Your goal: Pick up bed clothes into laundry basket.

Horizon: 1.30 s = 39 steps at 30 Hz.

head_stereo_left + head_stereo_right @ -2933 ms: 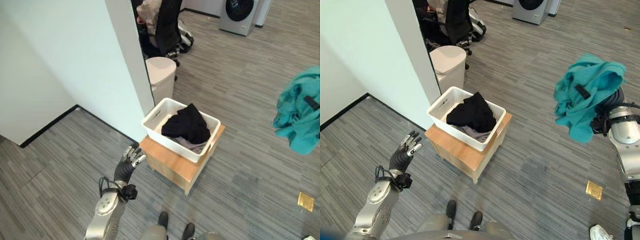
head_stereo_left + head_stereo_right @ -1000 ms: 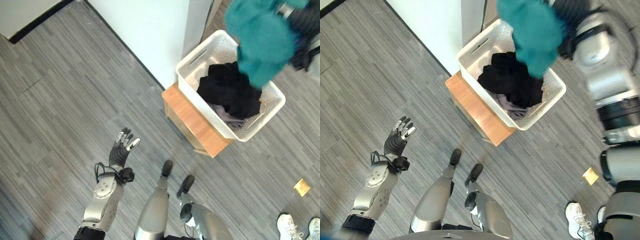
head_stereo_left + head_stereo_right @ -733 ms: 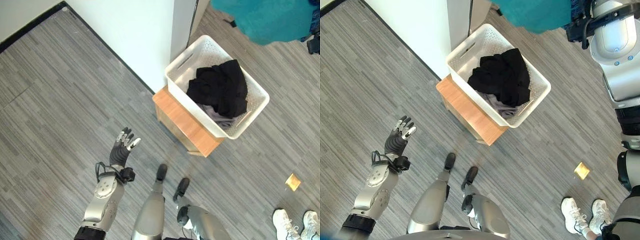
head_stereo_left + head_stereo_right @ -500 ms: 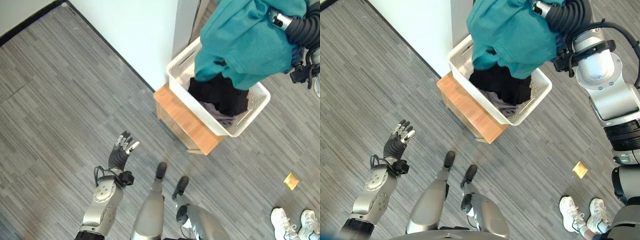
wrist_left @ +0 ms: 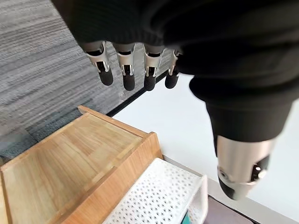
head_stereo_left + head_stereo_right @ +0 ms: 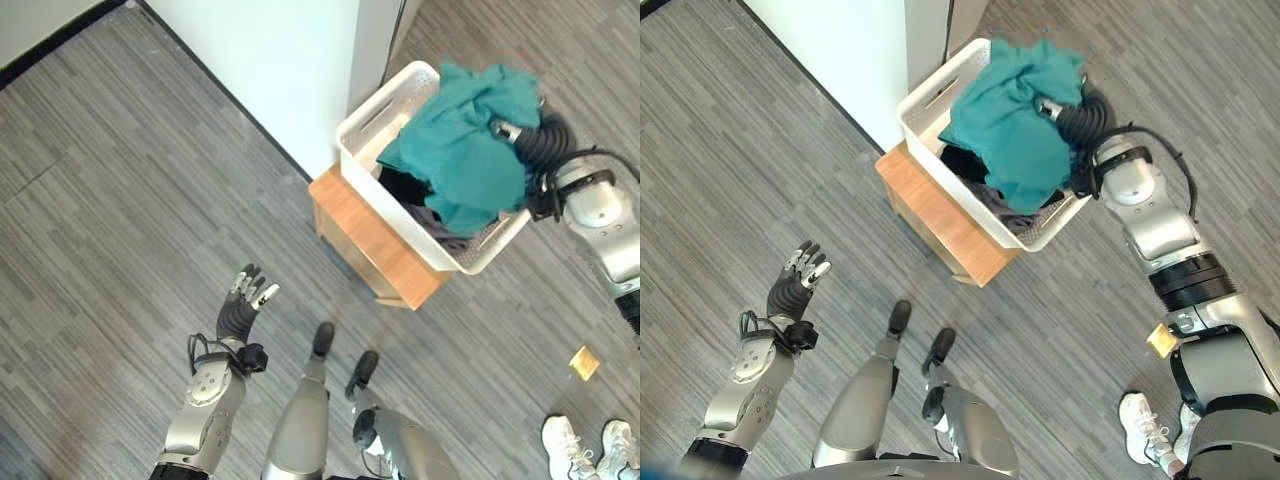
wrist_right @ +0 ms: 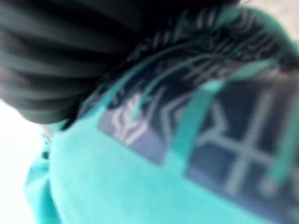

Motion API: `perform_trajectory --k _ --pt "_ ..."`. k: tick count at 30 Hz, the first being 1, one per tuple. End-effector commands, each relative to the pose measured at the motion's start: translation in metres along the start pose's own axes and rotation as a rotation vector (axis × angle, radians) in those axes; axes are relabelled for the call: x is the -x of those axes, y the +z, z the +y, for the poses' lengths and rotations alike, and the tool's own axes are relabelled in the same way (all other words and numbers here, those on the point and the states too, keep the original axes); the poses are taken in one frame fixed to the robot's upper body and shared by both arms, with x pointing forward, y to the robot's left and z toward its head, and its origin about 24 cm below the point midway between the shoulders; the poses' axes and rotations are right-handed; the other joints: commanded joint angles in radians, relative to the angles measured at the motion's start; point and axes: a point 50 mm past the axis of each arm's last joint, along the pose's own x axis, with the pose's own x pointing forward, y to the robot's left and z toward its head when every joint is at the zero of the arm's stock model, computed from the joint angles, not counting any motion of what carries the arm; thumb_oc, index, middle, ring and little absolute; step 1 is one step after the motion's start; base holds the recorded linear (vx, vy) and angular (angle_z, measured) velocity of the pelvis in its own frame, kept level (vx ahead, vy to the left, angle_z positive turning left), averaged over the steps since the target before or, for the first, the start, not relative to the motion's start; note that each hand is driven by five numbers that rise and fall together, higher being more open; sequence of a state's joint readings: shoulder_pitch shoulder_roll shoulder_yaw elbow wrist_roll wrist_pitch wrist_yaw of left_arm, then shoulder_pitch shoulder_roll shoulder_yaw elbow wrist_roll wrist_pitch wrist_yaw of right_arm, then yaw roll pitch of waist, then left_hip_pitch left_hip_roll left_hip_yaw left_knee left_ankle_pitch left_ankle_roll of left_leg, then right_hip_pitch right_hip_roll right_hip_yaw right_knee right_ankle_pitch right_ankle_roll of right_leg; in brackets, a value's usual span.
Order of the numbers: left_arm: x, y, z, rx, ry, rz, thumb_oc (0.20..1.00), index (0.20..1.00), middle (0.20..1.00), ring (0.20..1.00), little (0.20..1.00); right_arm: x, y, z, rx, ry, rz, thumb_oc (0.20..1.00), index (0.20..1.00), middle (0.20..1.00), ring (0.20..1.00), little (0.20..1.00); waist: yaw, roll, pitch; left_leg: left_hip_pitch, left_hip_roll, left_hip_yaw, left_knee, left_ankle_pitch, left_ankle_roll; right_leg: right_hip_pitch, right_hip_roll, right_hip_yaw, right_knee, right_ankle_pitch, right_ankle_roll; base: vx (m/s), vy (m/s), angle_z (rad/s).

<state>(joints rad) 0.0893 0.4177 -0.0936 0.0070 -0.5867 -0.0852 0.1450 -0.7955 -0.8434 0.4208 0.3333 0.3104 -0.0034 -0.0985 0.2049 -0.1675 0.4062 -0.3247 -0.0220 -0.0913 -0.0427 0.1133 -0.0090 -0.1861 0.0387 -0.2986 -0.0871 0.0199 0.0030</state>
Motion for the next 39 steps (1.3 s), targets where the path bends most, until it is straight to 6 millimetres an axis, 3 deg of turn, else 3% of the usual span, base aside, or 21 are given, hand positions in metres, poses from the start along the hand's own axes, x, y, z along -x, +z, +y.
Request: perform_trajectory --k 1,4,11,12,20,23,26,27,30,31,35,36,38,39 --pt "0.01 0.014 0.005 0.012 -0.014 -0.065 1.0 1.0 1.0 1.0 1.0 -0.01 -0.004 -0.009 0.041 -0.054 0.043 0.2 0.2 0.2 0.2 0.2 0.033 -0.013 -0.008 0.045 0.052 0.021 -0.044 -0.027 -0.03 -0.016 -0.14 0.012 0.0 0.051 0.154 0.0 0.0 0.0" --pt "0.01 0.014 0.007 0.006 -0.008 -0.06 1.0 1.0 1.0 1.0 1.0 -0.018 -0.02 -0.011 0.092 -0.072 0.152 0.2 0.2 0.2 0.2 0.2 0.043 -0.007 -0.002 0.036 0.052 0.019 -0.044 -0.025 -0.03 -0.022 -0.14 0.011 0.0 0.054 0.154 0.0 0.0 0.0" --pt "0.009 0.014 0.003 0.023 -0.003 -0.06 1.0 1.0 1.0 1.0 1.0 -0.044 -0.022 -0.024 0.169 -0.177 0.299 0.2 0.2 0.2 0.2 0.2 0.058 0.004 0.012 0.021 0.049 0.02 -0.043 -0.021 -0.029 -0.038 -0.139 0.015 0.0 0.064 0.154 0.0 0.0 0.0" --pt "0.007 0.014 0.0 0.025 -0.003 -0.056 1.0 1.0 1.0 1.0 1.0 -0.044 -0.036 -0.021 0.074 -0.205 0.401 1.0 1.0 1.0 1.0 1.0 0.063 0.007 0.017 0.018 0.05 0.018 -0.044 -0.019 -0.03 -0.041 -0.138 0.016 0.0 0.066 0.153 0.0 0.0 0.0" --pt "0.003 0.016 0.01 0.016 0.042 -0.062 1.0 1.0 1.0 1.0 1.0 -0.051 -0.027 -0.008 -0.002 -0.135 0.374 1.0 1.0 1.0 1.0 1.0 0.053 -0.006 0.007 0.027 0.048 0.017 -0.043 -0.024 -0.029 -0.031 -0.136 0.02 0.0 0.063 0.154 0.01 0.004 0.01" --pt "0.004 0.018 0.018 -0.01 0.056 -0.067 1.0 1.0 1.0 1.0 1.0 -0.048 -0.006 -0.023 0.285 0.0 0.263 1.0 1.0 1.0 1.0 1.0 0.021 -0.029 -0.003 0.053 0.053 0.035 -0.045 -0.036 -0.032 -0.017 -0.132 0.035 0.0 0.061 0.156 0.01 0.017 -0.05" --pt "0.005 0.019 0.021 -0.009 0.063 -0.072 1.0 1.0 1.0 1.0 1.0 -0.02 -0.011 -0.03 0.269 0.037 0.191 1.0 1.0 1.0 1.0 1.0 -0.017 -0.043 -0.019 0.07 0.051 0.049 -0.045 -0.04 -0.032 -0.01 -0.135 0.043 0.0 0.063 0.158 0.0 0.005 -0.06" --pt "0.006 0.019 0.022 0.005 0.072 -0.081 1.0 1.0 1.0 1.0 1.0 0.013 -0.03 -0.033 0.189 0.04 0.188 1.0 1.0 1.0 1.0 1.0 -0.046 -0.039 -0.031 0.082 0.049 0.056 -0.045 -0.046 -0.031 -0.001 -0.138 0.047 0.0 0.061 0.16 0.02 -0.015 -0.26" --pt "0.008 0.017 0.021 -0.015 0.046 -0.071 1.0 1.0 1.0 1.0 1.0 0.068 -0.06 -0.041 0.105 0.031 0.253 1.0 1.0 1.0 1.0 1.0 -0.062 -0.03 -0.062 0.103 0.042 0.058 -0.045 -0.057 -0.026 0.016 -0.144 0.046 0.0 0.052 0.162 0.04 -0.02 -0.16" --pt "0.01 0.018 0.022 -0.038 0.024 -0.067 1.0 1.0 1.0 1.0 1.0 0.113 -0.078 -0.036 -0.004 0.023 0.301 1.0 1.0 1.0 1.0 1.0 -0.084 -0.014 -0.103 0.134 0.037 0.066 -0.045 -0.07 -0.025 0.043 -0.151 0.046 0.0 0.044 0.165 0.09 -0.027 -0.23" --pt "0.015 0.015 0.027 -0.035 0.021 -0.051 1.0 1.0 1.0 1.0 1.0 0.154 -0.099 -0.02 -0.216 -0.09 0.353 1.0 1.0 1.0 1.0 1.0 -0.114 0.017 -0.163 0.188 0.034 0.077 -0.045 -0.089 -0.023 0.093 -0.159 0.049 0.0 0.026 0.167 0.1 -0.016 -0.28" --pt "0.019 0.009 0.032 -0.029 0.054 -0.031 1.0 1.0 1.0 1.0 1.0 0.174 -0.114 -0.002 -0.33 -0.218 0.401 1.0 1.0 1.0 1.0 1.0 -0.134 0.042 -0.21 0.223 0.034 0.086 -0.045 -0.102 -0.02 0.126 -0.164 0.054 0.001 0.013 0.165 0.14 -0.009 -0.08" --pt "0.022 0.002 0.034 -0.015 0.076 -0.007 1.0 1.0 1.0 1.0 1.0 0.189 -0.125 0.011 -0.39 -0.287 0.457 1.0 1.0 1.0 1.0 1.0 -0.146 0.059 -0.24 0.252 0.035 0.089 -0.045 -0.112 -0.018 0.151 -0.166 0.056 0.008 -0.003 0.164 0.13 -0.015 -0.02" --pt "0.025 -0.005 0.036 -0.012 0.1 0.017 1.0 1.0 1.0 1.0 1.0 0.204 -0.135 0.028 -0.463 -0.357 0.517 1.0 1.0 1.0 1.0 1.0 -0.153 0.073 -0.262 0.28 0.035 0.093 -0.045 -0.12 -0.016 0.177 -0.17 0.056 0.019 -0.017 0.161 0.08 -0.016 -0.01"
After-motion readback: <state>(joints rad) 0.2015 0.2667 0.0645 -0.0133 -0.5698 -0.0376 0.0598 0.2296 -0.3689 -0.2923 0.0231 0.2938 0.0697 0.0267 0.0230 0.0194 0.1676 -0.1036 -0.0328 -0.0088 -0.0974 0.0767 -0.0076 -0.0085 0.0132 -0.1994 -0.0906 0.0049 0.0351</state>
